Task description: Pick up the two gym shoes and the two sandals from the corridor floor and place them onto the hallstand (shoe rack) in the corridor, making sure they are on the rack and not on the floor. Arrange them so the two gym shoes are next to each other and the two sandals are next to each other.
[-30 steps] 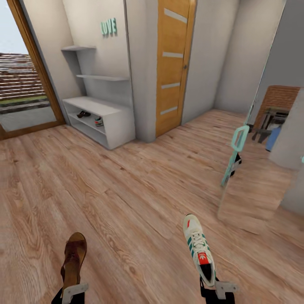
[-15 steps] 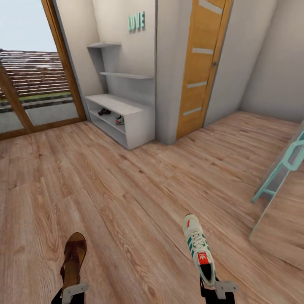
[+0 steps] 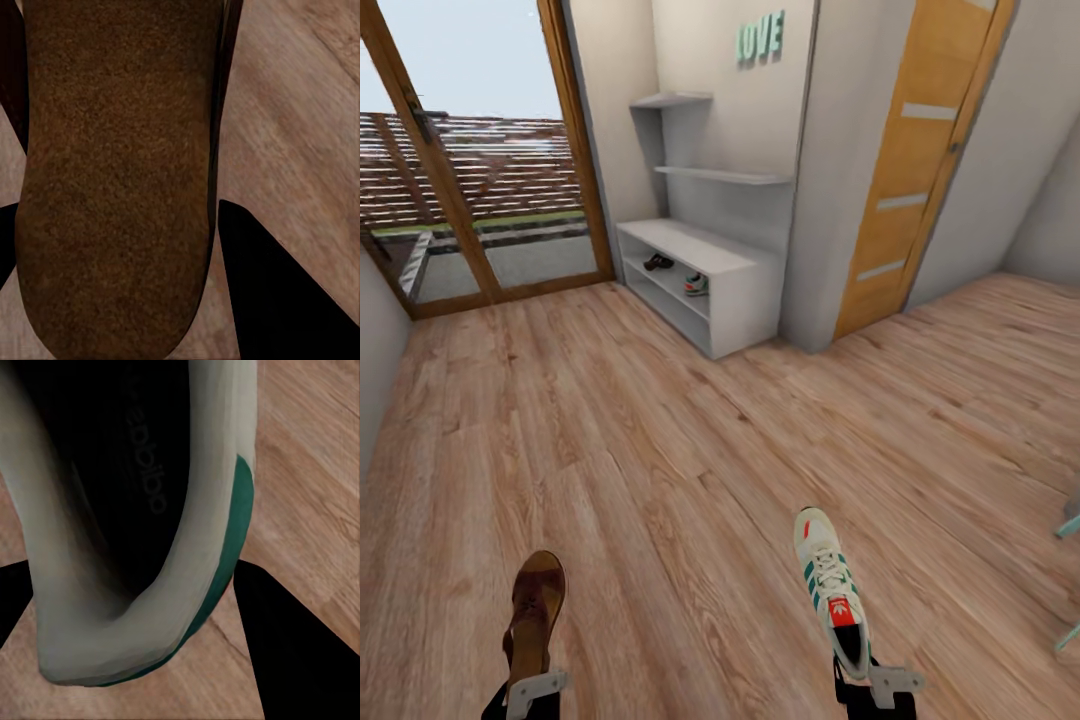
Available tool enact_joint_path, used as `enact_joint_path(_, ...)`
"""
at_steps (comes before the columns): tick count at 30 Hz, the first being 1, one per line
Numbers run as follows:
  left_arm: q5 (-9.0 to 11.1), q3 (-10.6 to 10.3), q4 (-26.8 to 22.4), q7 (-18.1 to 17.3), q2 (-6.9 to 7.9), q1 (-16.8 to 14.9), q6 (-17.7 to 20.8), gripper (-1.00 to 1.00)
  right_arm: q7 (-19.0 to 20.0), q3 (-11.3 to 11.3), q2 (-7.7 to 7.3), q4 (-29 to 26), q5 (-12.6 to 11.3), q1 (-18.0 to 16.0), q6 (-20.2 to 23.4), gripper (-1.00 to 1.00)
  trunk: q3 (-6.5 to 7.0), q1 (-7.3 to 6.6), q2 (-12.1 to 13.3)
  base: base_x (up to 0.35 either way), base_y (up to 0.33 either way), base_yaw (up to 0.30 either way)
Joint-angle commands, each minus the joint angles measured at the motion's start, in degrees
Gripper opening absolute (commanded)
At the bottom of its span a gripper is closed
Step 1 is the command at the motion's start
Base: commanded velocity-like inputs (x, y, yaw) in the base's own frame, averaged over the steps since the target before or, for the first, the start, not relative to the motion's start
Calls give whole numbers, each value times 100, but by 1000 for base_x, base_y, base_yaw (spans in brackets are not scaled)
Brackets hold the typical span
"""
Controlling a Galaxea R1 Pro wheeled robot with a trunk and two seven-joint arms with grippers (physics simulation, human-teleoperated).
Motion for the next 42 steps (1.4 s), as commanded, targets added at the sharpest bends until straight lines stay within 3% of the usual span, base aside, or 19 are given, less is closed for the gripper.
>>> enact_joint_path(1, -39, 1, 6, 24, -1, -5, -12, -100, -27, -29, 5, -4, 56, -4, -19, -100, -5, 2, -1, 282, 209, 277)
enact_joint_path(13, -39, 1, 6, 24, -1, -5, -13, -100, -41, -35, 0, -16, 55, -4, -28, -100, 4, 2, -1, 281, 209, 238)
enact_joint_path(42, -39, 1, 6, 24, -1, -5, -8, -100, -24, -41, -43, -9, 51, -5, -21, -100, 4, 2, -1, 284, 192, 5)
